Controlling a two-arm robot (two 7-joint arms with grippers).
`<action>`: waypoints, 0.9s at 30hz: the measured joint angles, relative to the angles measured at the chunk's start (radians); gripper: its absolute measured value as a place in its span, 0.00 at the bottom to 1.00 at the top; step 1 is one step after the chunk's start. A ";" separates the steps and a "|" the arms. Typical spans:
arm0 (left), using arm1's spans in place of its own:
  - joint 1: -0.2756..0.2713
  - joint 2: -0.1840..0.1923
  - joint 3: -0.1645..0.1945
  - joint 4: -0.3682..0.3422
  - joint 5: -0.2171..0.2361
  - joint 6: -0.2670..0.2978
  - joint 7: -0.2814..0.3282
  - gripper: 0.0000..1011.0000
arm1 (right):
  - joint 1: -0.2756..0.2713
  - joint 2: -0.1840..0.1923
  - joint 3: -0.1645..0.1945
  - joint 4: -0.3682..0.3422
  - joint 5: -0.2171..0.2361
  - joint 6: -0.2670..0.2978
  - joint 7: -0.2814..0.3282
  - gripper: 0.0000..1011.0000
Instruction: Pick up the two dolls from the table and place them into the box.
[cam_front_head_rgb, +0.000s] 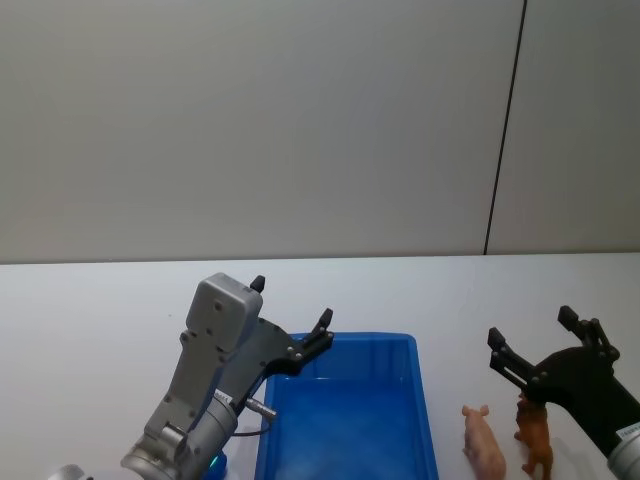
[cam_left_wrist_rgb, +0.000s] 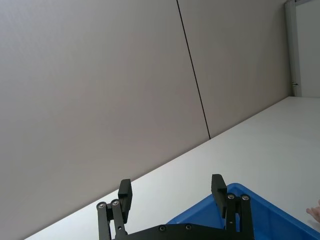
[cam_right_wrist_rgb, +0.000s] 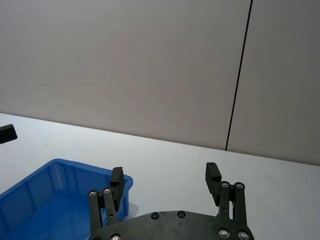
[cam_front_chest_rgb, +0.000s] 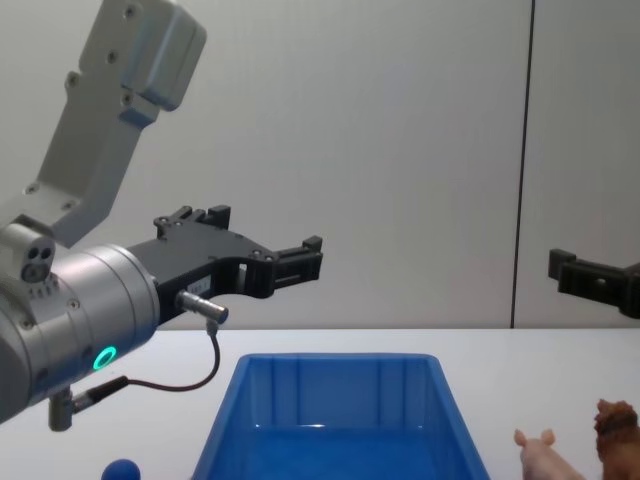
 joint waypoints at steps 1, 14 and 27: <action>0.000 0.000 0.000 0.000 0.000 0.000 0.000 0.99 | 0.000 0.000 0.000 0.000 0.000 0.000 0.000 0.99; 0.000 0.000 0.000 0.000 0.000 0.000 0.000 0.99 | 0.000 0.000 0.000 0.000 0.000 0.000 0.000 0.99; 0.000 0.000 0.000 0.000 0.000 0.000 0.000 0.99 | -0.004 -0.008 -0.002 -0.007 -0.016 0.023 -0.035 0.99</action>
